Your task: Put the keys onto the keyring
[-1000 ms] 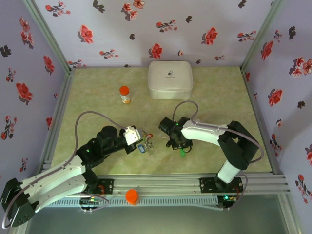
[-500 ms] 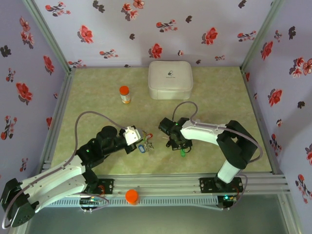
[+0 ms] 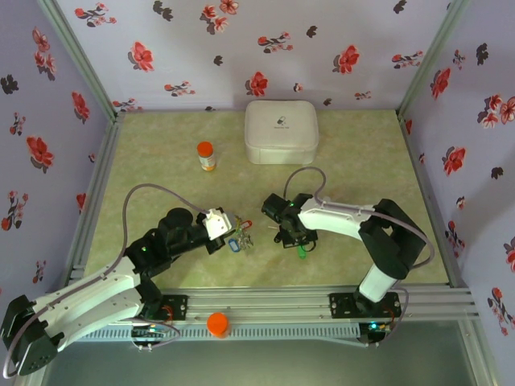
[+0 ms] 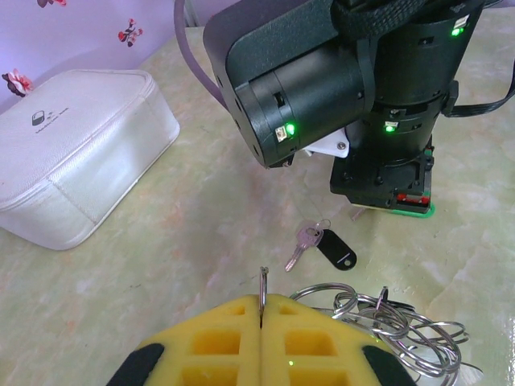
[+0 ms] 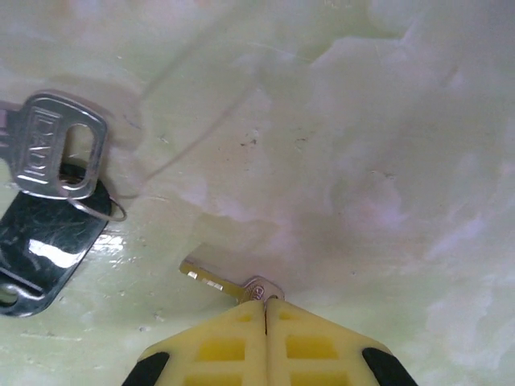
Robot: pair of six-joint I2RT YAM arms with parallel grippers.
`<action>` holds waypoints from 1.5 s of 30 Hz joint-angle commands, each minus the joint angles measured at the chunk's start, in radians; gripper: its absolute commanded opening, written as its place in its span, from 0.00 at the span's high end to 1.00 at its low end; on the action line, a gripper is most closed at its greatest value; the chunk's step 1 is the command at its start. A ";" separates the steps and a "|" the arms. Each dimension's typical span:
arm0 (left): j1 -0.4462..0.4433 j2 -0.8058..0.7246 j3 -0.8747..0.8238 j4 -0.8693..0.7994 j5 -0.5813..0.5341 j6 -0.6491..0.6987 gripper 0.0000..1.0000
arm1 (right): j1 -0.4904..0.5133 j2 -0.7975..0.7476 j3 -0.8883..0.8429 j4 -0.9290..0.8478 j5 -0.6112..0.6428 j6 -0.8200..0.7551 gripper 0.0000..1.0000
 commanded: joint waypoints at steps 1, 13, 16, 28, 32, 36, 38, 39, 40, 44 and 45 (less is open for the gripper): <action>0.005 -0.015 0.020 0.027 0.003 -0.015 1.00 | 0.012 -0.105 0.027 -0.032 0.075 -0.086 0.98; 0.006 -0.028 0.030 0.105 -0.022 -0.067 1.00 | -0.001 -0.559 -0.114 0.456 0.053 -0.561 1.00; 0.006 -0.024 0.035 0.123 -0.013 -0.079 1.00 | -0.017 -0.644 -0.178 0.598 -0.121 -0.695 1.00; 0.006 -0.006 0.031 0.202 0.061 -0.267 1.00 | -0.108 -0.696 -0.348 0.988 -0.660 -0.864 1.00; 0.006 0.030 0.062 0.161 0.104 -0.287 1.00 | -0.107 -0.657 -0.341 1.027 -0.717 -0.868 1.00; 0.006 0.061 0.059 0.181 0.111 -0.305 1.00 | -0.108 -0.645 -0.334 1.000 -0.771 -0.893 1.00; 0.005 0.068 0.053 0.202 0.115 -0.316 1.00 | -0.107 -0.645 -0.332 0.977 -0.790 -0.894 1.00; 0.005 0.069 0.051 0.205 0.118 -0.315 1.00 | -0.108 -0.645 -0.330 0.966 -0.796 -0.895 1.00; 0.006 0.069 0.048 0.206 0.121 -0.315 1.00 | -0.108 -0.644 -0.330 0.959 -0.803 -0.892 1.00; 0.006 0.069 0.037 0.211 0.128 -0.316 1.00 | -0.108 -0.628 -0.333 0.986 -0.809 -0.860 1.00; 0.006 0.069 0.035 0.212 0.128 -0.316 1.00 | -0.106 -0.621 -0.330 0.993 -0.809 -0.851 1.00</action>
